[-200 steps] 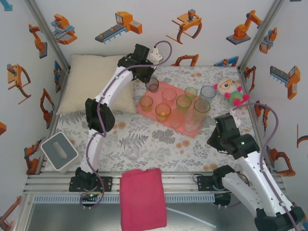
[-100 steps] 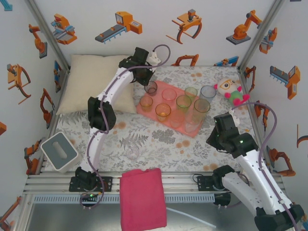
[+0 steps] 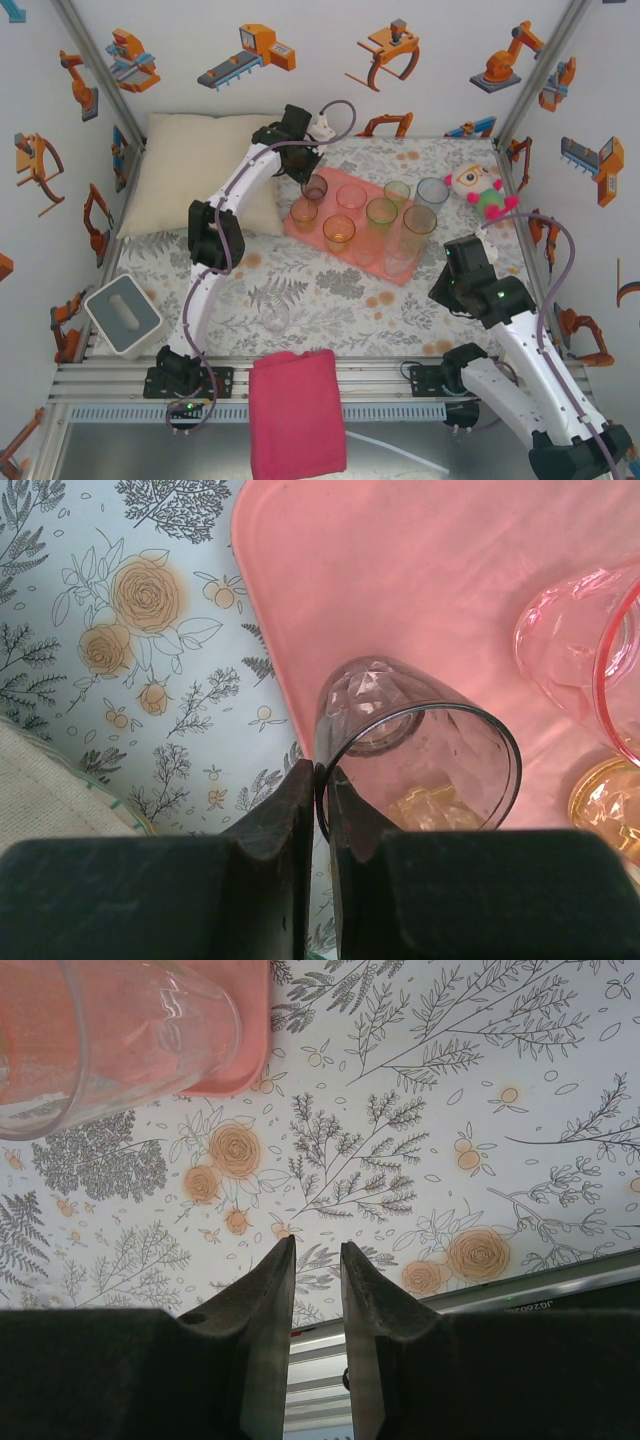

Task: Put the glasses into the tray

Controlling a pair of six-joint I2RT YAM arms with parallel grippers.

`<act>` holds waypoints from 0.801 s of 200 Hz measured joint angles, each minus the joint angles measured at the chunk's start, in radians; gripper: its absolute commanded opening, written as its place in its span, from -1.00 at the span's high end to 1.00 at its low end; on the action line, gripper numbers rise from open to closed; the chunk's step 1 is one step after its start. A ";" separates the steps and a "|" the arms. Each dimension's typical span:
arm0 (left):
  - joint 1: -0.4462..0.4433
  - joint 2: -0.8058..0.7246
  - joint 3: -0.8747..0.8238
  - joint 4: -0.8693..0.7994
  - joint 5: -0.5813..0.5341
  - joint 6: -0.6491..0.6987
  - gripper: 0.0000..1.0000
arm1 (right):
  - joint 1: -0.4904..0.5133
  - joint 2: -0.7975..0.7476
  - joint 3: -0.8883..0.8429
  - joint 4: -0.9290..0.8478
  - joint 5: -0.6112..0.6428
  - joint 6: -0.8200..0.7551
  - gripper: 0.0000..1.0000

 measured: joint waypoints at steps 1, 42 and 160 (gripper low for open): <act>0.000 0.000 0.000 0.000 0.000 0.000 0.64 | 0.000 0.000 0.000 0.000 0.000 0.000 0.44; 0.000 0.016 0.014 0.003 0.005 -0.003 0.63 | 0.000 0.000 -0.001 0.000 -0.002 0.000 0.44; -0.001 0.047 0.055 0.009 0.024 -0.015 0.16 | 0.000 0.005 -0.008 0.000 -0.002 0.000 0.44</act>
